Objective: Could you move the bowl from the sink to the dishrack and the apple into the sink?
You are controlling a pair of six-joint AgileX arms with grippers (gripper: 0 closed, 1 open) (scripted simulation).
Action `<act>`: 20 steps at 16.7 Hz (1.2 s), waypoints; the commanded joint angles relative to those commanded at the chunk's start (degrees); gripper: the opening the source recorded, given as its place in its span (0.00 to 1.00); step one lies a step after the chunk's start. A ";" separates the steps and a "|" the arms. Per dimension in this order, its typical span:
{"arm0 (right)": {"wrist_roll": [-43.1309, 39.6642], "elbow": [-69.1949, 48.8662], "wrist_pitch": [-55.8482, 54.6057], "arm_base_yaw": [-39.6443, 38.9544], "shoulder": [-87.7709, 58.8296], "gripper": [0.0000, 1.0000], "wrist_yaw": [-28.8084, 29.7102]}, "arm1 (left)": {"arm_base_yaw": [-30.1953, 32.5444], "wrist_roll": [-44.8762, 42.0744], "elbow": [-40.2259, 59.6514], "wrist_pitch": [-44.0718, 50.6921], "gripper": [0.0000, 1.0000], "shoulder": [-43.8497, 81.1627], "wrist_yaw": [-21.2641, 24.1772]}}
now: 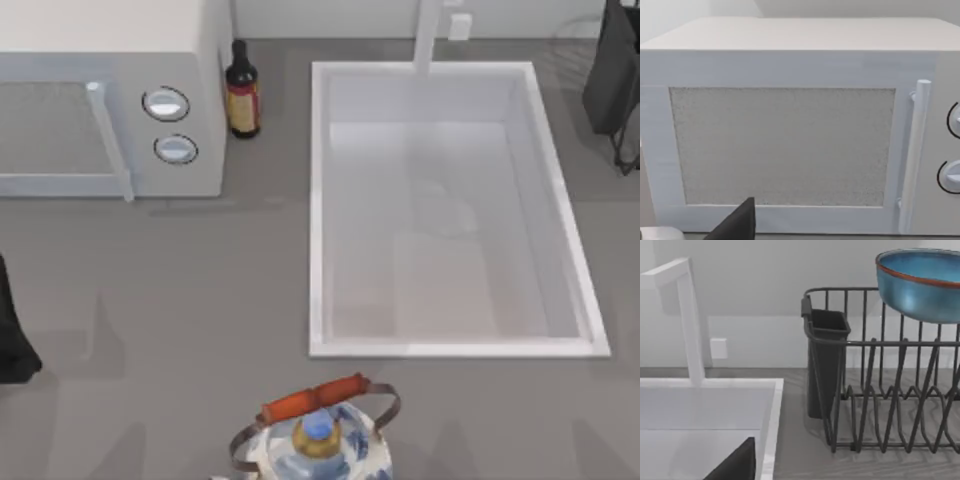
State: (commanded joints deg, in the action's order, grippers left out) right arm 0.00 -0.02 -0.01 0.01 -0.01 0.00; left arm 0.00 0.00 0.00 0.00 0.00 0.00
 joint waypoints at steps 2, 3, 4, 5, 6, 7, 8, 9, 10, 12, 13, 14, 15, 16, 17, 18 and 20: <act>-0.16 -1.43 1.12 0.51 -1.67 1.00 0.11 | 0.00 0.00 0.00 0.00 1.00 0.00 0.00; -0.48 -2.92 2.31 0.90 -3.40 1.00 0.10 | 0.00 0.00 0.00 0.00 1.00 0.00 0.00; -0.95 -4.85 3.89 1.38 -5.74 1.00 0.08 | 0.00 0.00 0.00 0.00 1.00 0.00 0.00; -1.51 -7.17 5.79 2.00 -8.67 1.00 0.08 | 0.00 0.00 0.00 0.00 1.00 0.00 0.00; -2.14 -9.80 7.95 2.74 -12.22 1.00 0.12 | 0.00 0.00 0.00 0.00 1.00 0.00 0.00; -2.86 -12.68 10.37 3.54 -16.36 1.00 0.14 | 0.00 0.00 0.00 0.00 1.00 0.00 0.00; -3.72 -15.76 13.05 4.34 -21.05 1.00 0.14 | 0.00 0.00 0.00 0.00 1.00 0.00 0.00; -4.69 -18.99 15.96 5.14 -26.04 1.00 0.10 | 0.00 0.00 0.00 0.00 1.00 0.00 0.00; -5.71 -22.36 19.00 5.96 -31.03 1.00 0.06 | 0.00 0.00 0.00 0.00 1.00 0.00 0.00; -7.64 -29.56 25.19 7.83 -41.02 1.00 0.07 | 0.00 0.00 0.00 0.00 1.00 0.00 0.00; -8.56 -33.31 28.28 8.84 -46.09 1.00 0.09 | 0.00 0.00 0.00 0.00 1.00 0.00 0.00; -9.49 -37.06 31.37 9.83 -51.16 1.00 0.11 | 0.00 0.00 0.00 0.00 1.00 0.00 0.00; -10.44 -40.78 34.44 10.80 -56.19 1.00 0.12 | 0.00 0.00 0.00 0.00 1.00 0.00 0.00; -11.38 -44.45 37.47 11.74 -61.16 1.00 0.14 | 0.00 0.00 0.00 0.00 1.00 0.00 0.00; -12.32 -48.02 40.43 12.65 -66.01 1.00 0.16 | 0.00 0.00 0.00 0.00 1.00 0.00 0.00; -13.19 -51.54 43.25 13.55 -70.66 1.00 0.16 | 0.00 0.00 0.00 0.00 1.00 0.00 0.00; -14.62 -58.34 48.34 15.41 -79.19 1.00 0.08 | 0.00 0.00 0.00 0.00 1.00 0.00 0.00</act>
State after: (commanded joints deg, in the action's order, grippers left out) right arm -14.62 -58.36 48.33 15.42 -79.20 0.08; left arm 0.00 0.00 0.00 0.00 0.00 0.00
